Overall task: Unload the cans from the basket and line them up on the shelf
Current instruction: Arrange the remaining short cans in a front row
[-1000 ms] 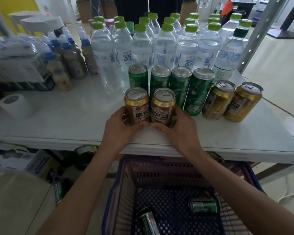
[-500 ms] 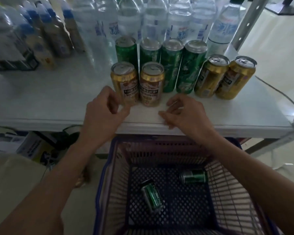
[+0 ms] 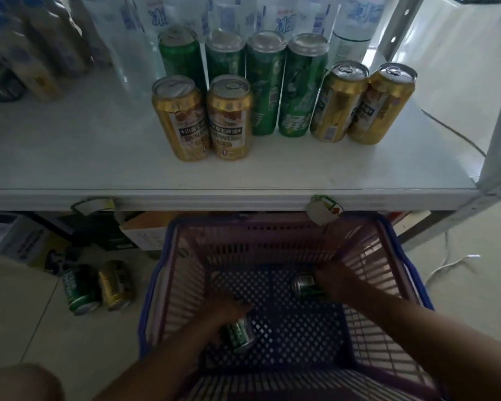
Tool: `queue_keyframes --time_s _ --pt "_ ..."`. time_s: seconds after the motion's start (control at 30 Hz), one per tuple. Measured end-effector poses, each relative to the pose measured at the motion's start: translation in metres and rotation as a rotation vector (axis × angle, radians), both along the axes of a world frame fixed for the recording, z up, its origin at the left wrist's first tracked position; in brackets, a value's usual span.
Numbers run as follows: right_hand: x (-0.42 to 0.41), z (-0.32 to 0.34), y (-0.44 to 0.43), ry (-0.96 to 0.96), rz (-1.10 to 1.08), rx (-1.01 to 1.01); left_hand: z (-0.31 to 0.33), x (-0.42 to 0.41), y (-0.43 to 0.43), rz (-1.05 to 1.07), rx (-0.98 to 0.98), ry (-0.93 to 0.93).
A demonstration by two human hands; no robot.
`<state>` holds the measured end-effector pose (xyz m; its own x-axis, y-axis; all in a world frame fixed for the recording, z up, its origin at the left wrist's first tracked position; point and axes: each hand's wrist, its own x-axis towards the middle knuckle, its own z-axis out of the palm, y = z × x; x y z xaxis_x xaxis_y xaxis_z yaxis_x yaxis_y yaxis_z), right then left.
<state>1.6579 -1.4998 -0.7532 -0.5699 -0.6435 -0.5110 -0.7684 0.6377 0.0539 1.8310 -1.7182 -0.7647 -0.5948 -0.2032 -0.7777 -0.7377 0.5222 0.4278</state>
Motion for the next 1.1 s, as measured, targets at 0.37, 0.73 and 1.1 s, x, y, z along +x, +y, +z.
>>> queue_keyframes --time_s 0.37,0.73,1.1 --pt "0.023 -0.032 -0.005 -0.194 -0.189 -0.041 -0.056 0.013 0.008 0.142 -0.067 0.032" --pt "0.036 0.135 -0.021 -0.35 -0.132 -0.978 -0.004 -0.01 -0.004 -0.065 -0.068 0.282" --pt "0.027 0.209 -0.03 -0.459 -0.201 -1.561 0.24 -0.051 -0.055 -0.421 0.314 0.573"
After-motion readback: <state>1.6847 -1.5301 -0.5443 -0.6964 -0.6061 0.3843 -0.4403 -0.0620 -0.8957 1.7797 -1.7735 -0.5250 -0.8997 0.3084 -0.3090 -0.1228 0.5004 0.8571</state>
